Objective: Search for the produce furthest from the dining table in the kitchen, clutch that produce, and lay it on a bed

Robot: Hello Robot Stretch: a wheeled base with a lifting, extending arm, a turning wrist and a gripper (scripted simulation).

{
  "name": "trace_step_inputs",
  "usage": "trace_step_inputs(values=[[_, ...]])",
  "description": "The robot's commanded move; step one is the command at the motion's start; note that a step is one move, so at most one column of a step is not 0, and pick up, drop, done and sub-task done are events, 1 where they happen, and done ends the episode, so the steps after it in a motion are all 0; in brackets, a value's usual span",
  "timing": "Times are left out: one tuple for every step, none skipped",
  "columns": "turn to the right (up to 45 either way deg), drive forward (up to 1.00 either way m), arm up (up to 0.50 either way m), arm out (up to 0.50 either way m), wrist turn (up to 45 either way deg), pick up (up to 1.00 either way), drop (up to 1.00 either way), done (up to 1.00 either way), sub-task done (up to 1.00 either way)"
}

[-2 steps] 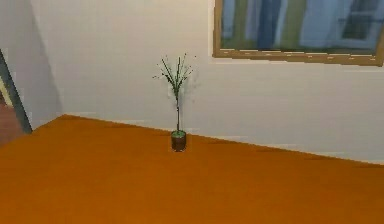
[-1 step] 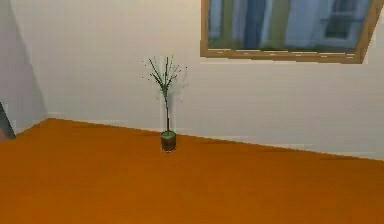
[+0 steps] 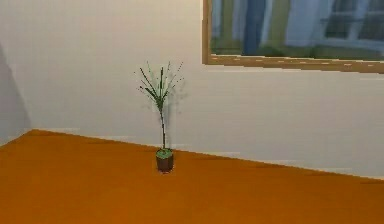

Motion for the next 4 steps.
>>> trace_step_inputs(values=[[-30.0,0.0,0.0,0.0,0.0,0.0,0.0,0.0,0.0],[0.0,0.7,0.0,0.0,0.0,0.0,0.0,0.0,0.0],[-45.0,0.0,0.0,0.0,0.0,0.0,0.0,0.0,0.0],[0.0,0.65,0.0,0.0,0.0,0.0,0.0,0.0,0.0]])
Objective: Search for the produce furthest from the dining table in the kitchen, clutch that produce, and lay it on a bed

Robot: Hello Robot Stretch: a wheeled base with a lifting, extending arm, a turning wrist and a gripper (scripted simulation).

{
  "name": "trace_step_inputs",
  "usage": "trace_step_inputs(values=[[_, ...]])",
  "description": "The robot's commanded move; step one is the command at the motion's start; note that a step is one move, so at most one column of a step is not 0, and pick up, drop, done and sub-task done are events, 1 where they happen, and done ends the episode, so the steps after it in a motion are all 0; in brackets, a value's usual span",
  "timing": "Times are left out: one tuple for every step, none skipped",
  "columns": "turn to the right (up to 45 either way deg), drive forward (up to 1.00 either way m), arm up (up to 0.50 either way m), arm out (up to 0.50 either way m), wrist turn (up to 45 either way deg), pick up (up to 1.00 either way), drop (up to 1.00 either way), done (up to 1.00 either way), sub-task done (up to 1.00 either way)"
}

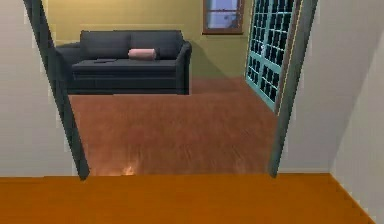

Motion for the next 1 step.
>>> trace_step_inputs(values=[[-45.0,0.0,0.0,0.0,0.0,0.0,0.0,0.0,0.0]])
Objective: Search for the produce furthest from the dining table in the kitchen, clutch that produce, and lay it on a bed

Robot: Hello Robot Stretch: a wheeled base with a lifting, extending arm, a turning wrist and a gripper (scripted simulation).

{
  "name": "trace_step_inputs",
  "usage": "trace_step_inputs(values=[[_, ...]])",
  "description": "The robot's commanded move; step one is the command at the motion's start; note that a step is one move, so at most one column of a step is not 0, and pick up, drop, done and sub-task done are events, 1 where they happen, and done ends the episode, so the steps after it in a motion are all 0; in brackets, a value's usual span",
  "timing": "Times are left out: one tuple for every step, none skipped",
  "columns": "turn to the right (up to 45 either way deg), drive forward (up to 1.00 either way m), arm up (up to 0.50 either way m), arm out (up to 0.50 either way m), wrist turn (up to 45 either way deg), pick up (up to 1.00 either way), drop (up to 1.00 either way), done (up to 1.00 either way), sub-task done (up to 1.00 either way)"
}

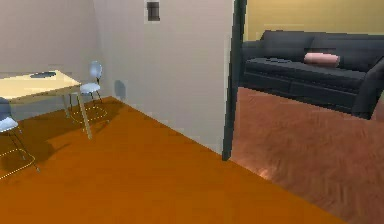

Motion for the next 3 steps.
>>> trace_step_inputs(values=[[0.0,0.7,0.0,0.0,0.0,0.0,0.0,0.0,0.0],[-39.0,0.0,0.0,0.0,0.0,0.0,0.0,0.0,0.0],[0.0,1.0,0.0,0.0,0.0,0.0,0.0,0.0,0.0]])
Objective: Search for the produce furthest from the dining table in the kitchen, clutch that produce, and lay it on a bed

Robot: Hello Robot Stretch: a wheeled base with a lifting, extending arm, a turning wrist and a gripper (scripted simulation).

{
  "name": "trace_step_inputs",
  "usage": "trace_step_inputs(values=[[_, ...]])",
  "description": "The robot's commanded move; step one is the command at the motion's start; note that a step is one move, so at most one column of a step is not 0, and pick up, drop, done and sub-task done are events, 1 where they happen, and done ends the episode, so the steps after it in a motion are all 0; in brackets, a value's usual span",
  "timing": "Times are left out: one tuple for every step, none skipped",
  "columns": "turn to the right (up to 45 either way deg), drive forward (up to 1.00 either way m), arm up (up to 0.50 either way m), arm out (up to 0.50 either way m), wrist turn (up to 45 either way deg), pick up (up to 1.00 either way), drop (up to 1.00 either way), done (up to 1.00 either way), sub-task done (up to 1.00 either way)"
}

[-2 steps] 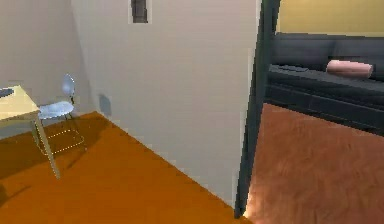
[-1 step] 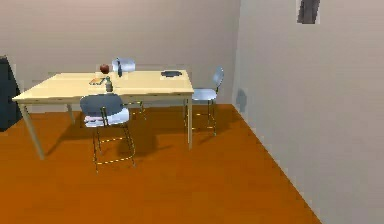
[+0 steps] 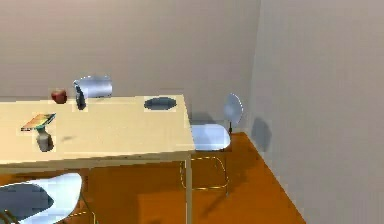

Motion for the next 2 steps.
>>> trace_step_inputs(values=[[-45.0,0.0,0.0,0.0,0.0,0.0,0.0,0.0,0.0],[-45.0,0.0,0.0,0.0,0.0,0.0,0.0,0.0,0.0]])
